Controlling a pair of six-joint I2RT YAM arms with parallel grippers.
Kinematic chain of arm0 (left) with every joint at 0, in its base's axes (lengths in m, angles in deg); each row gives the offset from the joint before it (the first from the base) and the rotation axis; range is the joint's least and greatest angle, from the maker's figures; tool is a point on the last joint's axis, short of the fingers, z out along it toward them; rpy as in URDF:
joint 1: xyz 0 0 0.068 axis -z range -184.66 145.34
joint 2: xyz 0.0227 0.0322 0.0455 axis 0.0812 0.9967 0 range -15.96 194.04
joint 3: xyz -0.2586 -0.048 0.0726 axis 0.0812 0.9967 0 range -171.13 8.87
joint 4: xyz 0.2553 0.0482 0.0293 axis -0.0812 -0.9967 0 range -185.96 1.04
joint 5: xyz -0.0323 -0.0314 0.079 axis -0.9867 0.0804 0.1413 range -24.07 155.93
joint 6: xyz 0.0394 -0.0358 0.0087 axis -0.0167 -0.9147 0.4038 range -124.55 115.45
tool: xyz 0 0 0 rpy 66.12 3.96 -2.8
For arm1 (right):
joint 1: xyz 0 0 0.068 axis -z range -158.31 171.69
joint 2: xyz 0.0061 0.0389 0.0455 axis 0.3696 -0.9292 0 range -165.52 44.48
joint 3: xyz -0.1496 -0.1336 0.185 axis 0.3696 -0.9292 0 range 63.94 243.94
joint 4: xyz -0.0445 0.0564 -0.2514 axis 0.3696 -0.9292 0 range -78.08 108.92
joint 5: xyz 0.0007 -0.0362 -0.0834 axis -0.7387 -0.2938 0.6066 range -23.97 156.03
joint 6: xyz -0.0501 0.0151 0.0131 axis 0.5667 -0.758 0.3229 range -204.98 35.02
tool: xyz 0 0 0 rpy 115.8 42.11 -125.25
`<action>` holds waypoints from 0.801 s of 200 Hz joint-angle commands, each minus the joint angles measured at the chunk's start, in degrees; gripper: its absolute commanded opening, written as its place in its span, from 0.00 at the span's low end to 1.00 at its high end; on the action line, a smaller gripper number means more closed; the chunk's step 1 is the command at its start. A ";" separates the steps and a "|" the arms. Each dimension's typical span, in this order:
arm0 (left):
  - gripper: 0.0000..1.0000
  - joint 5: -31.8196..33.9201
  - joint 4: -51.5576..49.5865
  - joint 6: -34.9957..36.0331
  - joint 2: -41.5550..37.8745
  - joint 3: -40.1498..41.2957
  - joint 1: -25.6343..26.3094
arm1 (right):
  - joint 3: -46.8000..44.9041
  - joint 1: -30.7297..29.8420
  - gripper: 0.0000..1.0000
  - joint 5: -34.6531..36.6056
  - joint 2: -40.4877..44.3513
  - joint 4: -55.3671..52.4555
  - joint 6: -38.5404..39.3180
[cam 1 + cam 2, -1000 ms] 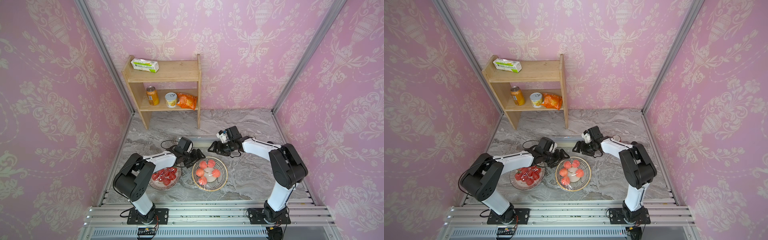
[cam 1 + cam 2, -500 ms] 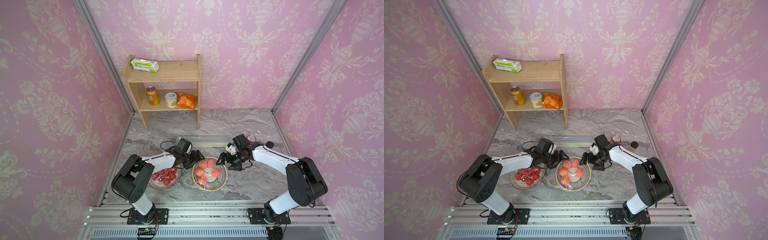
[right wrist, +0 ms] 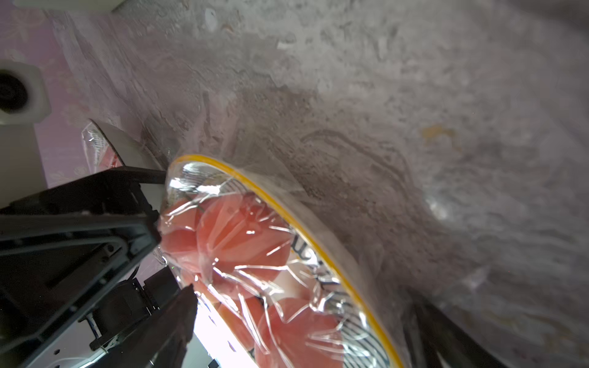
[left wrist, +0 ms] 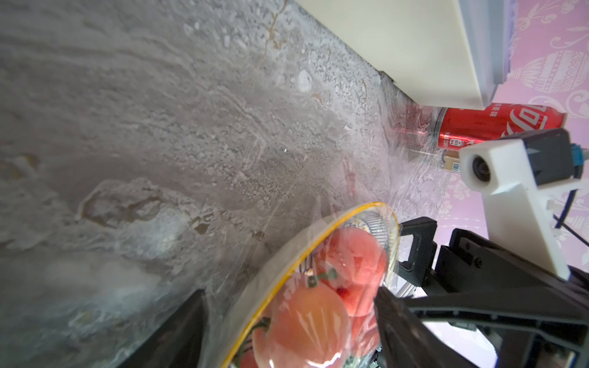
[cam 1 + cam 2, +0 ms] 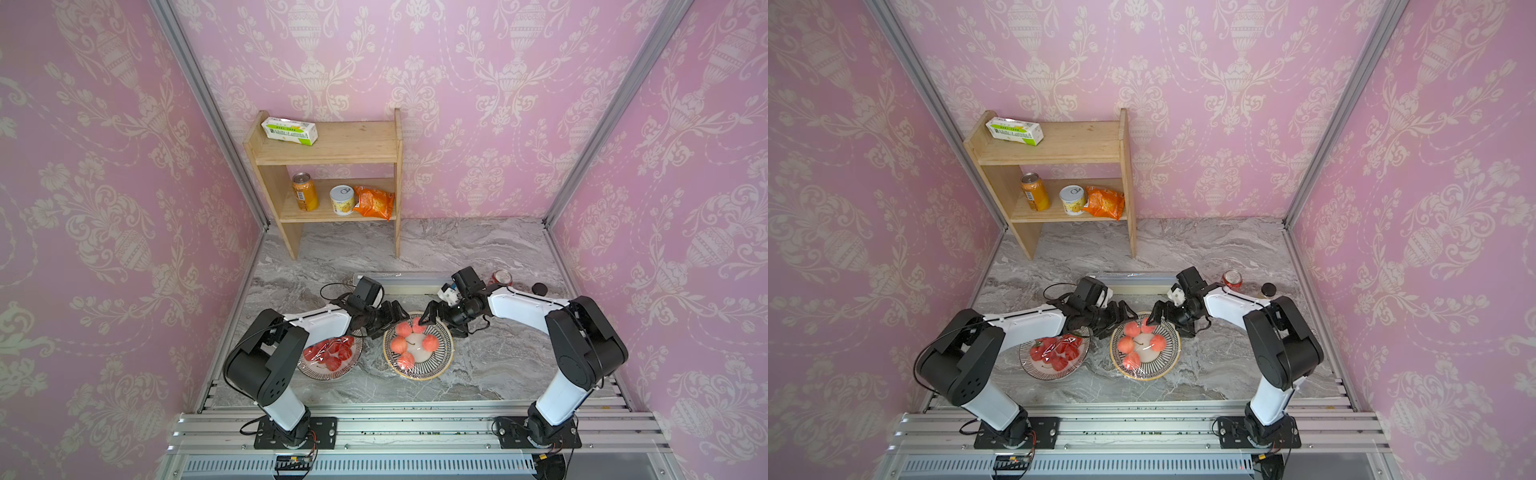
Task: Wrap the plate with plastic wrap
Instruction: Adjust the plate at the center of the board.
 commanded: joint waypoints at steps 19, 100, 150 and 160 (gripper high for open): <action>0.83 0.33 1.48 -0.81 0.55 0.90 0.46 | 6.27 0.95 1.00 2.84 -3.00 -0.06 1.42; 0.83 1.00 0.77 -0.22 -0.98 1.16 0.28 | -4.06 5.97 1.00 4.95 15.64 -13.44 -0.83; 0.83 1.00 0.01 0.21 -1.21 0.72 0.28 | -9.15 1.75 1.00 4.96 19.97 -12.50 -7.27; 0.83 1.00 -0.19 0.42 -1.15 0.64 0.28 | -9.14 0.82 1.00 4.65 19.56 -11.83 -8.00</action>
